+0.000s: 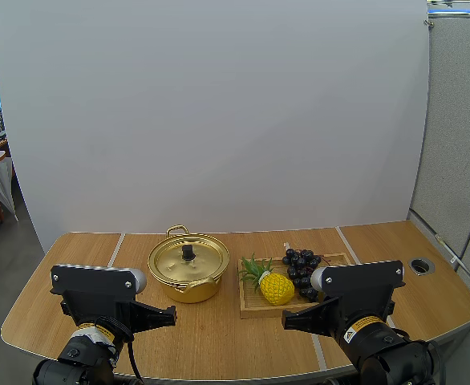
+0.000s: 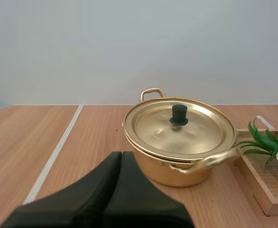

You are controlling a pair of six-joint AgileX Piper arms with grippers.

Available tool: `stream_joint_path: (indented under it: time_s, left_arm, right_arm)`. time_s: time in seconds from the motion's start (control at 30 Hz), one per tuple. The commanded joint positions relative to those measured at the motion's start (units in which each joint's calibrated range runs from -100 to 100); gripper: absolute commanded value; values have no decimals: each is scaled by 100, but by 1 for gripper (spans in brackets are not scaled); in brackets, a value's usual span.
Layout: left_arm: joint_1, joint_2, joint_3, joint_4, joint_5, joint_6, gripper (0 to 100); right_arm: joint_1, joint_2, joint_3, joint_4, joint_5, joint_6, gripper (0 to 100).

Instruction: Open the pot, put the pineapple inside, and close it

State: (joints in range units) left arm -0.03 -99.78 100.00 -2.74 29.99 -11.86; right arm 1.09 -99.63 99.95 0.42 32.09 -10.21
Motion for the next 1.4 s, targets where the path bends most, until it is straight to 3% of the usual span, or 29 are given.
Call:
stream_joint_path:
  time_s: [0.0, 1.03, 1.37]
  left_arm:
    - [-24, -22, 0, -4, -141, -37, 0]
    - [-24, -22, -194, -16, -139, -119, 0]
    - [-24, -22, -2048, 42, -139, 81, 0]
  right_arm:
    - [-13, -37, 5, 8, -61, -21, 0]
    - [-13, -37, 5, 139, -274, -23, 0]
    - [-13, -37, -1763, -112, -90, -139, 0]
